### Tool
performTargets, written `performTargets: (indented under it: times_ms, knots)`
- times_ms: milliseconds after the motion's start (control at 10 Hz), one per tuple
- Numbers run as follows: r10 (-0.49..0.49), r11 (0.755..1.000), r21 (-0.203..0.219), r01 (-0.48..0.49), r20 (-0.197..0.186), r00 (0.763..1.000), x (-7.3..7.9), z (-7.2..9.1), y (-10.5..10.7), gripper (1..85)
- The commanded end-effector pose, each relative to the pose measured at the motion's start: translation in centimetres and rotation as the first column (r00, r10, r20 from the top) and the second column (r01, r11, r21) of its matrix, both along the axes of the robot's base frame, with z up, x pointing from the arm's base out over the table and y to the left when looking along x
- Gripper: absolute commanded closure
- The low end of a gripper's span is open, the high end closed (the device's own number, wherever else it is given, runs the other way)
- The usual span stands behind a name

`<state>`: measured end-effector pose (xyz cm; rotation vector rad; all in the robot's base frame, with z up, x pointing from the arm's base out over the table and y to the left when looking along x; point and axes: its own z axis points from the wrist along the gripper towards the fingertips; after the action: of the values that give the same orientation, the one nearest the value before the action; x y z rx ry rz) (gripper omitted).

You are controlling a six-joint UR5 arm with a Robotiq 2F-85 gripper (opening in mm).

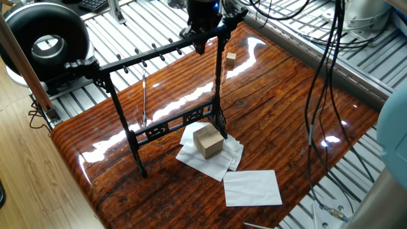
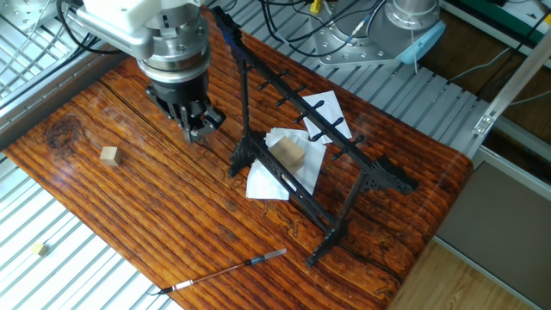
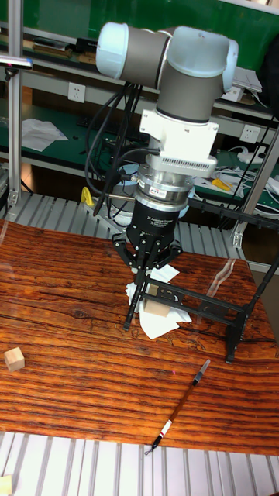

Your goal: Place the brush on the pen rack

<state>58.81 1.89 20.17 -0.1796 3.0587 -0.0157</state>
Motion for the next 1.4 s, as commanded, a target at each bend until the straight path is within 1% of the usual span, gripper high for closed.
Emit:
performTargets:
  times_ms: [0, 200, 400, 600, 800, 900, 1000, 1100, 1300]
  knots:
    - [0.014, 1.0, -0.01, -0.014, 0.038, 0.999, 1.8, 1.2, 0.7, 84.7]
    - [0.011, 1.0, -0.028, -0.009, 0.06, 0.998, 3.3, 2.0, 1.5, 84.7]
    - [0.018, 1.0, -0.01, -0.017, 0.081, 0.997, 4.4, 2.6, 3.1, 84.7]
    - [0.035, 0.999, 0.02, -0.037, 0.1, 0.994, 5.0, 2.7, 4.3, 84.7]
    - [0.07, 0.998, 0.003, -0.07, 0.106, 0.992, 5.0, 2.4, 3.7, 84.7]
    - [0.084, 0.996, 0.008, -0.085, 0.106, 0.991, 4.8, 1.9, 3.6, 84.7]
    - [0.094, 0.995, 0.036, -0.097, 0.092, 0.991, 4.3, 1.7, 4.3, 84.7]
    - [0.116, 0.993, 0.025, -0.118, 0.09, 0.989, 4.2, 1.7, 3.9, 84.7]
    - [0.106, 0.992, 0.057, -0.112, 0.1, 0.989, 4.4, 1.9, 5.0, 84.7]
